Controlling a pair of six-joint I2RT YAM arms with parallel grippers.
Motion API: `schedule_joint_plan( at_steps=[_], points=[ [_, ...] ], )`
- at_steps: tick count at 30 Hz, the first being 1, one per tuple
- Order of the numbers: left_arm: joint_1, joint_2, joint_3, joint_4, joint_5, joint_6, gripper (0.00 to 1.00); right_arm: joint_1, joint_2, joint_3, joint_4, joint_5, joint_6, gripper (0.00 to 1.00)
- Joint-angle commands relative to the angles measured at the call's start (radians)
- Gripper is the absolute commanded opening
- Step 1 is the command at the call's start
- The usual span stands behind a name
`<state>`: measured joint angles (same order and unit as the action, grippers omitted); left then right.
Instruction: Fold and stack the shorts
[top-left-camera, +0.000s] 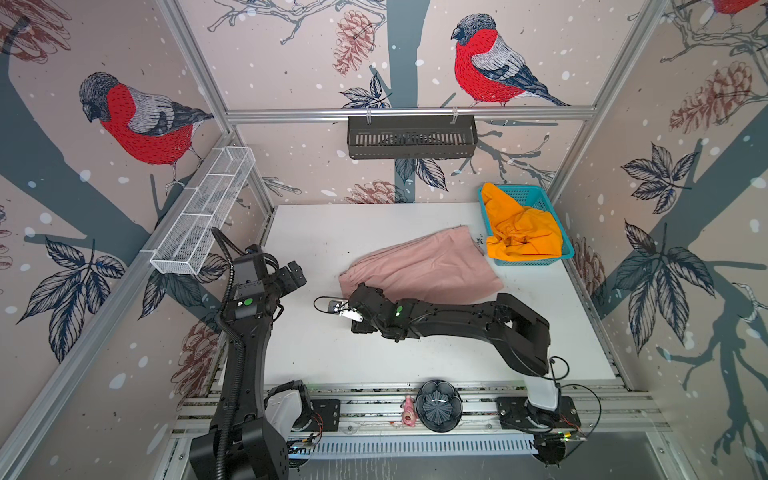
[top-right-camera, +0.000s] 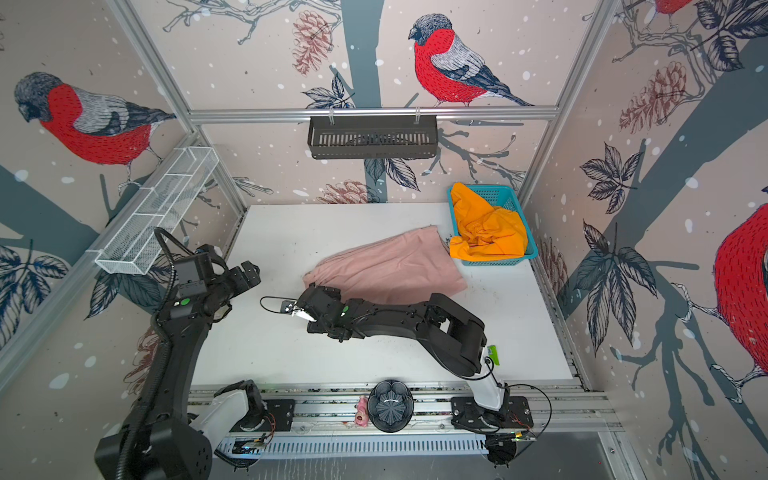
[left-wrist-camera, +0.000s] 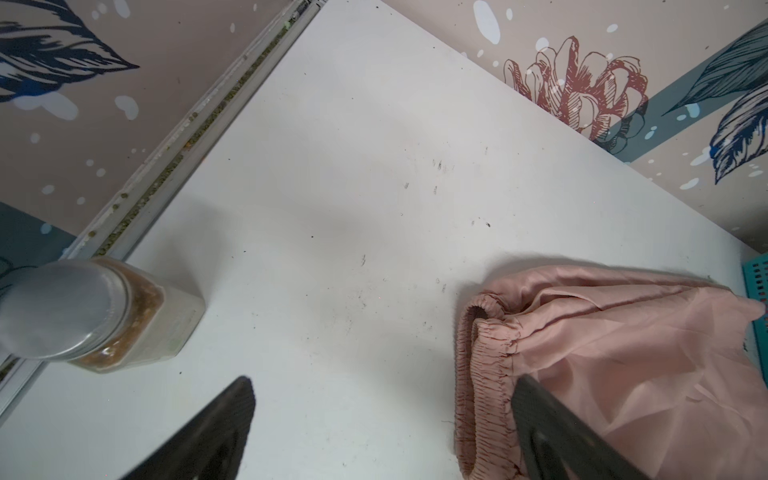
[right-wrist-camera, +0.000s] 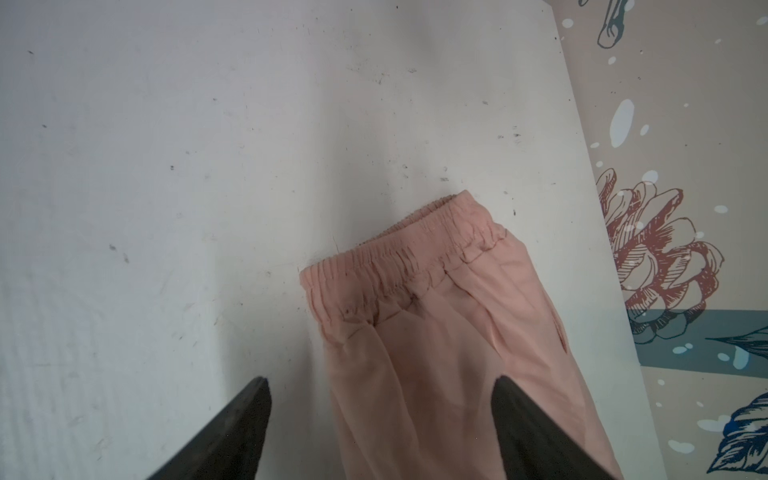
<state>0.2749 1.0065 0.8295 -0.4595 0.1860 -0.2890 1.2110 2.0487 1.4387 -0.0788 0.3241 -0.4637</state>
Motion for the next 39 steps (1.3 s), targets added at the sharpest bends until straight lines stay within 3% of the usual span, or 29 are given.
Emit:
schedule_joint_plan(
  at_steps=[1, 18, 24, 28, 29, 33, 39],
  points=[
    [0.007, 0.013, 0.000, 0.014, 0.044, 0.008, 0.97, 0.013, 0.047, 0.029, -0.012, 0.057, -0.064, 0.85],
    [0.010, 0.000, -0.014, 0.022, 0.024, 0.001, 0.97, -0.001, 0.186, 0.048, 0.090, 0.089, -0.165, 0.82],
    [0.012, 0.031, -0.006, 0.014, 0.019, -0.035, 0.97, -0.021, 0.188, 0.048, 0.087, 0.026, -0.143, 0.54],
    [0.011, 0.027, -0.026, 0.018, 0.031, -0.074, 0.97, -0.035, 0.168, 0.030, 0.107, -0.044, -0.100, 0.15],
    [0.012, 0.020, -0.034, 0.024, 0.044, -0.099, 0.97, -0.040, 0.156, 0.021, 0.117, -0.066, -0.086, 0.10],
    [0.012, -0.014, -0.125, 0.111, 0.152, -0.188, 0.97, -0.066, 0.108, -0.027, 0.186, -0.150, -0.012, 0.03],
    [0.010, -0.014, -0.270, 0.302, 0.332, -0.335, 0.97, -0.090, 0.064, -0.093, 0.295, -0.193, 0.048, 0.01]
  ],
)
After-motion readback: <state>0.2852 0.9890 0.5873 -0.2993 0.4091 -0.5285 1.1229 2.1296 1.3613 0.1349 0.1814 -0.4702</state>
